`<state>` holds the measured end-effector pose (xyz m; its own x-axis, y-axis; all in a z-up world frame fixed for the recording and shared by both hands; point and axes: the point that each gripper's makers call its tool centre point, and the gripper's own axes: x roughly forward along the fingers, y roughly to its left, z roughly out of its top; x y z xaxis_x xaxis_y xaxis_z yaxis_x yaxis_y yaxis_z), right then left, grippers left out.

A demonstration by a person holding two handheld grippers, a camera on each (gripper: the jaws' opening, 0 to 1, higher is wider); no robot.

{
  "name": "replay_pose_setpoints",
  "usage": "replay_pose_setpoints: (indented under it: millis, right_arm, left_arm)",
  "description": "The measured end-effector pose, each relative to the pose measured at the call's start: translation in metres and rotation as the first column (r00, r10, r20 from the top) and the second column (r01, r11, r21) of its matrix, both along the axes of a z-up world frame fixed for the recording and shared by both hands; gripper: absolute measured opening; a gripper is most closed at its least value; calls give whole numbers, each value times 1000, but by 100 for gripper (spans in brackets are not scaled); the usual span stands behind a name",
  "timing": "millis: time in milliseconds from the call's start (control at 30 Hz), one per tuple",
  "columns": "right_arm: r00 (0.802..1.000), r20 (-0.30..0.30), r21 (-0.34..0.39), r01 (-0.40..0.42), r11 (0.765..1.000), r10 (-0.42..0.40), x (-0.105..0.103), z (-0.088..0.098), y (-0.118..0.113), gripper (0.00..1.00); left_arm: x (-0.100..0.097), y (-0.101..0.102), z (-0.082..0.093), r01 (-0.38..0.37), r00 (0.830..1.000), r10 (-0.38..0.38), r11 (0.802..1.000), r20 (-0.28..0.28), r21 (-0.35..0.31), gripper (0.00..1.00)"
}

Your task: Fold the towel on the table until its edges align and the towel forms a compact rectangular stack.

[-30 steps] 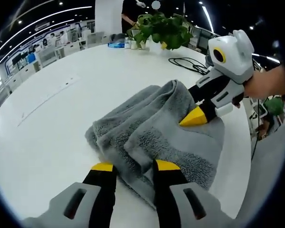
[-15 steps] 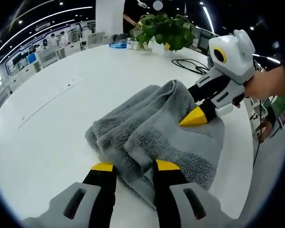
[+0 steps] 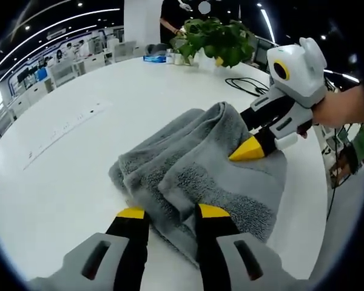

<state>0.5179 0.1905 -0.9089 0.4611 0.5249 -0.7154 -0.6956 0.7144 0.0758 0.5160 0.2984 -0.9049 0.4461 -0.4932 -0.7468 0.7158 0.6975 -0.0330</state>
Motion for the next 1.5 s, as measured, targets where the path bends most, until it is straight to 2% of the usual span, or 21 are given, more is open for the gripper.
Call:
replay_pose_setpoints:
  millis: [367, 800, 867, 967, 1000, 1100, 1267, 1367, 1500]
  right_arm:
    - [1000, 0, 1, 2, 1000, -2, 10, -1, 0, 25]
    - [1000, 16, -11, 13, 1000, -13, 10, 0, 0, 25]
    - [1000, 17, -15, 18, 1000, -18, 10, 1, 0, 25]
    - [997, 6, -10, 72, 997, -72, 13, 2, -4, 29]
    - [996, 4, -2, 88, 996, -88, 13, 2, -5, 30]
    - [986, -7, 51, 164, 985, -164, 13, 5, -8, 32]
    - [981, 33, 70, 190, 979, -193, 11, 18, -14, 39]
    - [979, 30, 78, 201, 977, -204, 9, 22, -17, 41]
    - [975, 38, 92, 213, 973, -217, 6, 29, -22, 42]
  left_arm:
    - [10, 1, 1, -2, 1000, 2, 1000, 13, 3, 30]
    - [10, 0, 0, -4, 1000, 4, 1000, 22, 5, 29]
    - [10, 1, 0, -22, 1000, 22, 1000, 13, -2, 29]
    - [9, 4, 0, -112, 993, 110, 993, -50, -40, 31]
    - [11, 6, 0, -89, 996, 88, 995, -31, -40, 31]
    - [9, 10, 3, -134, 991, 133, 989, -34, -59, 34]
    - [10, 11, 16, -129, 991, 130, 991, 25, -41, 39]
    - [12, 13, 23, -151, 988, 153, 987, 33, -61, 38]
    - [8, 14, 26, -152, 987, 155, 987, 39, -57, 39]
